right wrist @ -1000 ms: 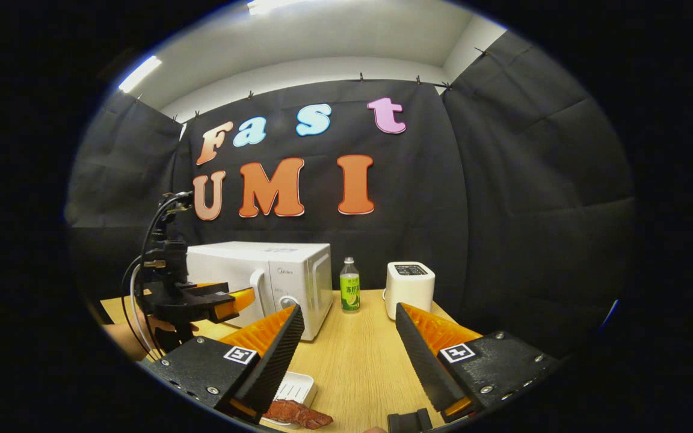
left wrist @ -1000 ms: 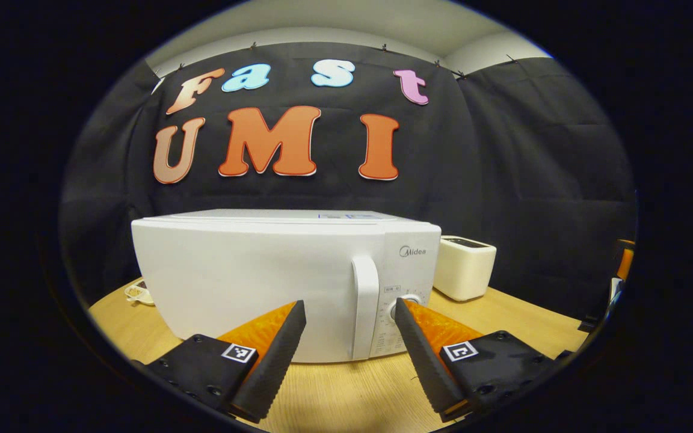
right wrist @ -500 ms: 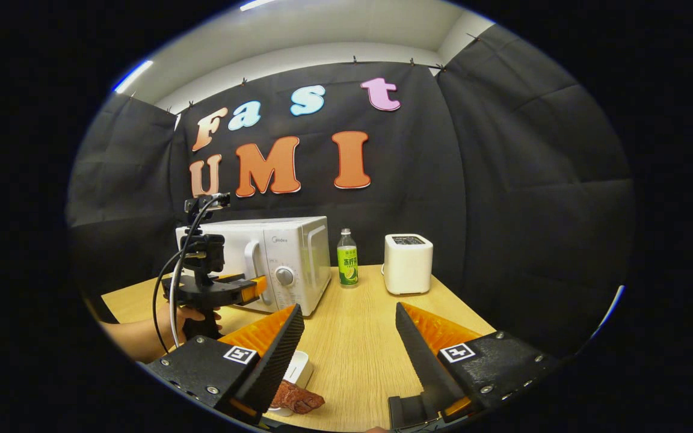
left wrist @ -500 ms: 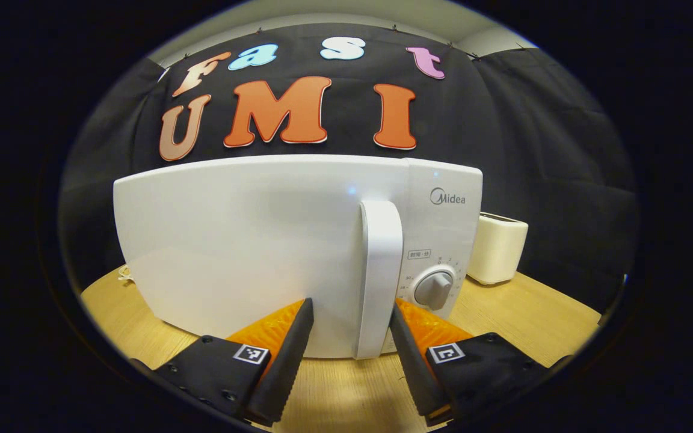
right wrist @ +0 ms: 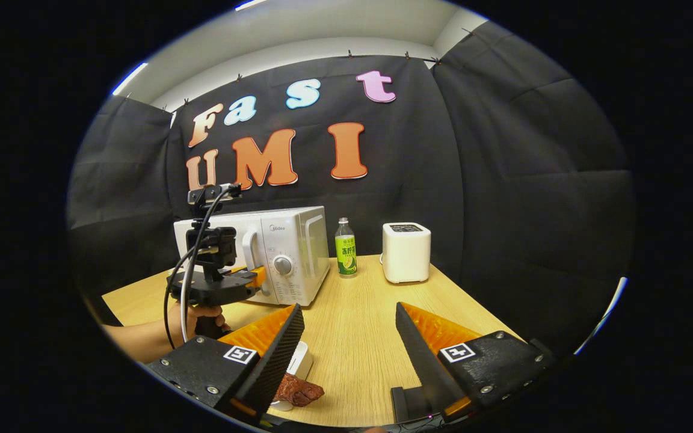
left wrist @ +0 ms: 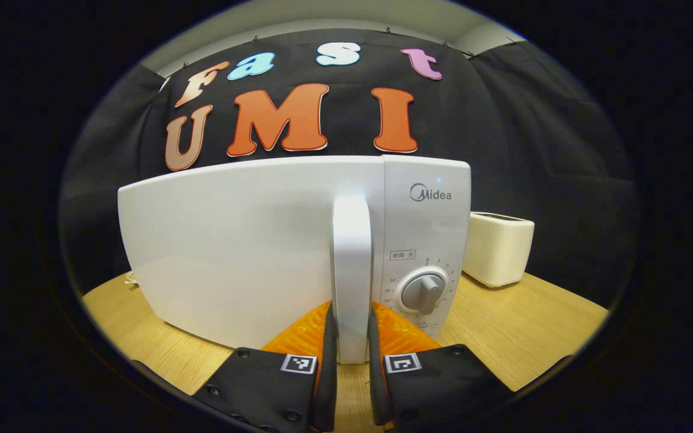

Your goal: Open the microwave oven with the left hand, put the food in, and close the microwave oven.

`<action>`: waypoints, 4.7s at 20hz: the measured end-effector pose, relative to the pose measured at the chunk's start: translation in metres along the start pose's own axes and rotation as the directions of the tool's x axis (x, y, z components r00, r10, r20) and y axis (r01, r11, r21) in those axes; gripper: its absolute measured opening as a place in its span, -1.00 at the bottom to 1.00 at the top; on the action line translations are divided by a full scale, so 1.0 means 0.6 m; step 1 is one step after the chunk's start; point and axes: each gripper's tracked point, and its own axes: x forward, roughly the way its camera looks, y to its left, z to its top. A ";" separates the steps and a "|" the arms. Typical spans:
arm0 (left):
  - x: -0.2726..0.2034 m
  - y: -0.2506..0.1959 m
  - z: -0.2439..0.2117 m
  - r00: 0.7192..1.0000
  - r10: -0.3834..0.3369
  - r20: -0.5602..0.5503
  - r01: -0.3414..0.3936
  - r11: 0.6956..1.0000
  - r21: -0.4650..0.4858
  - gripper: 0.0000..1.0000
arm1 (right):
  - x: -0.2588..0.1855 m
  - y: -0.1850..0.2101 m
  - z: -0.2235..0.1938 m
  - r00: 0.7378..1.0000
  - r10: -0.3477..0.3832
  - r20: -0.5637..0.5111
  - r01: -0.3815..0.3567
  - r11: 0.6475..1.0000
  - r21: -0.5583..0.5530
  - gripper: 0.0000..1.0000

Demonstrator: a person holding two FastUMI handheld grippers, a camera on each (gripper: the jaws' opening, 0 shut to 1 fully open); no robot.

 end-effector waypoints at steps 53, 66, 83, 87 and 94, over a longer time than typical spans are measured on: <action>-0.479 0.468 -0.051 0.995 0.043 0.089 -0.045 0.999 0.022 -0.72 | -0.017 0.149 -0.048 0.994 0.030 -0.107 -0.027 0.999 0.033 0.85; -0.491 0.574 -0.054 0.997 -0.015 0.080 0.011 0.999 0.052 0.27 | -0.016 0.111 -0.090 0.983 -0.073 -0.169 0.079 0.996 0.035 0.85; -0.585 0.666 -0.039 0.983 0.130 0.131 -0.138 0.989 0.047 0.62 | -0.045 0.090 -0.154 0.980 -0.050 -0.195 0.127 0.905 0.406 0.37; -0.577 0.671 -0.037 0.980 0.147 0.131 -0.152 0.988 0.032 0.77 | -0.038 0.090 -0.153 0.987 -0.030 -0.160 0.107 0.860 0.499 -0.21; -0.577 0.680 -0.035 0.979 0.159 0.129 -0.162 0.987 0.011 0.77 | -0.034 0.115 -0.114 0.996 0.013 -0.088 0.038 0.832 0.554 -0.71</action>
